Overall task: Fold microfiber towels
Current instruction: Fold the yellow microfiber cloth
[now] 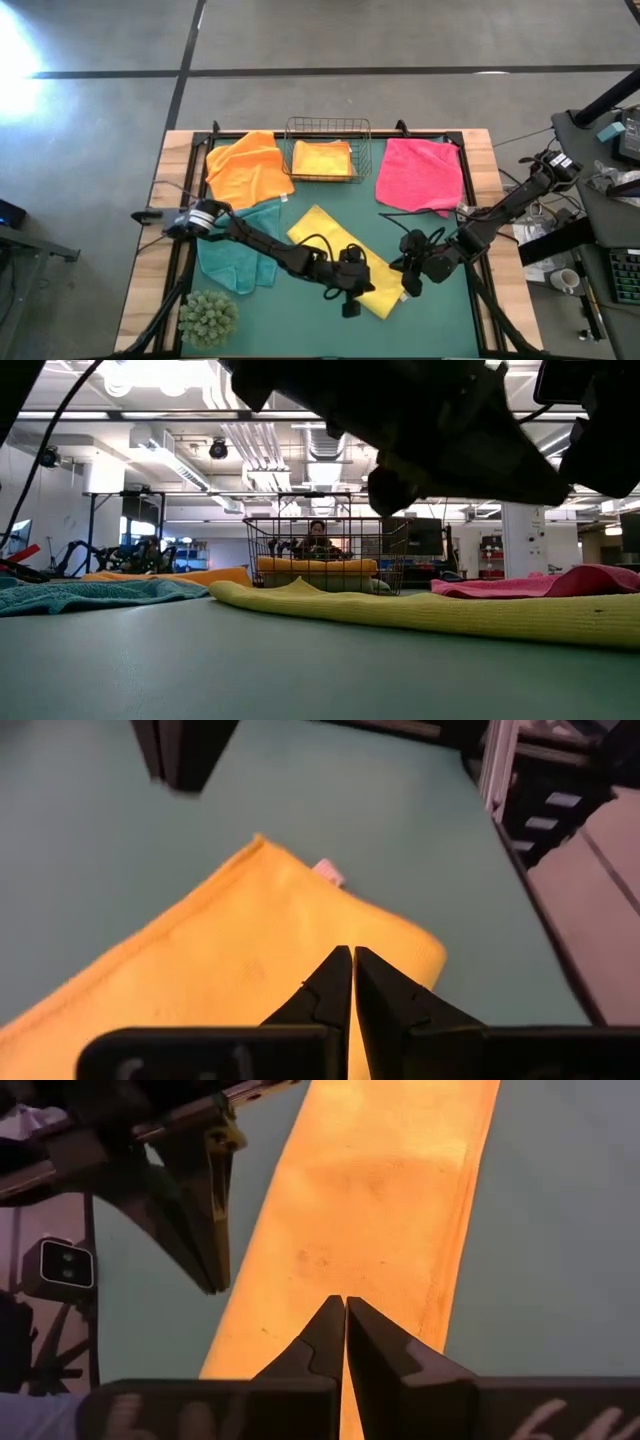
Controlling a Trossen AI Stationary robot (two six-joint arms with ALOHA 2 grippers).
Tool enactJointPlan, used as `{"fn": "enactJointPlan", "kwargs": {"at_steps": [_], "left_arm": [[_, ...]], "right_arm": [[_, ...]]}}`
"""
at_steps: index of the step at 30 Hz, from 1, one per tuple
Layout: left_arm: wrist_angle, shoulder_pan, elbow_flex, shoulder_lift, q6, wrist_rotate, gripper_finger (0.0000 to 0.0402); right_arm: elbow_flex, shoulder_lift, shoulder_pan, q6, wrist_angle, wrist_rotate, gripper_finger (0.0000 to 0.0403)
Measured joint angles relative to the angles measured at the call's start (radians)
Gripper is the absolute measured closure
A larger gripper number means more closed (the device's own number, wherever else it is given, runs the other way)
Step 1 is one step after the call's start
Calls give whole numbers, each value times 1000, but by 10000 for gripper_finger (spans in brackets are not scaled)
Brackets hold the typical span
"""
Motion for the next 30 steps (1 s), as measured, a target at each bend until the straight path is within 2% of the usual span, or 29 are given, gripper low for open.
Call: {"fn": "enactJointPlan", "kwargs": {"at_steps": [13,22,30], "left_arm": [[-88,-9,-4,51,-27,-26,400],[-305,-21,-1,48,-23,4,400],[-511,-35,1,15,66,13,400]], "right_arm": [[0,0,0,11,-13,0,394],[0,0,0,21,-17,2,394],[0,0,0,47,-16,9,394]]}}
